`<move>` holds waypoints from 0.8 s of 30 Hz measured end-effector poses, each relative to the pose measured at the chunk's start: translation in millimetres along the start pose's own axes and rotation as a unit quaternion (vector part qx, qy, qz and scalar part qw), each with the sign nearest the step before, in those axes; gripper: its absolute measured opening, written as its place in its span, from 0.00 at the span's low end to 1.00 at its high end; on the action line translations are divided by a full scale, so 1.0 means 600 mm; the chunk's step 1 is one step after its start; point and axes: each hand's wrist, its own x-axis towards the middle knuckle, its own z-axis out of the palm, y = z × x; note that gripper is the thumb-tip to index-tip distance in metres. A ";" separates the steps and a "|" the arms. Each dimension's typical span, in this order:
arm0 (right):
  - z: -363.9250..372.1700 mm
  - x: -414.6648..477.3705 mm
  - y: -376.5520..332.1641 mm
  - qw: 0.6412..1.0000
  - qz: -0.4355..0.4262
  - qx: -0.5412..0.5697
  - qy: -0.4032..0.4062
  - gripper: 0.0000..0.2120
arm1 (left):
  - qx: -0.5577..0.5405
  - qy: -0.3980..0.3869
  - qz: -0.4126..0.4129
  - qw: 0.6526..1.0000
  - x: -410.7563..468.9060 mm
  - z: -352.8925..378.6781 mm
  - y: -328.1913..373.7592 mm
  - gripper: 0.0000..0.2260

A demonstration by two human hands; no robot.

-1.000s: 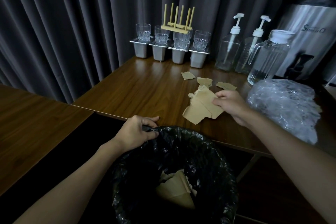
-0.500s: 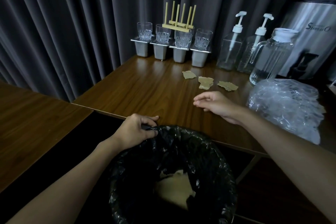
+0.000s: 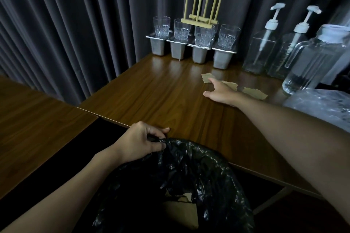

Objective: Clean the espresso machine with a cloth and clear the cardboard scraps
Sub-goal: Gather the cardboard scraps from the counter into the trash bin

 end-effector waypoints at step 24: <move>0.062 -0.116 -0.016 0.973 -0.190 -0.133 -0.003 0.15 | -0.015 0.010 0.004 1.000 -0.008 0.007 -0.003 0.06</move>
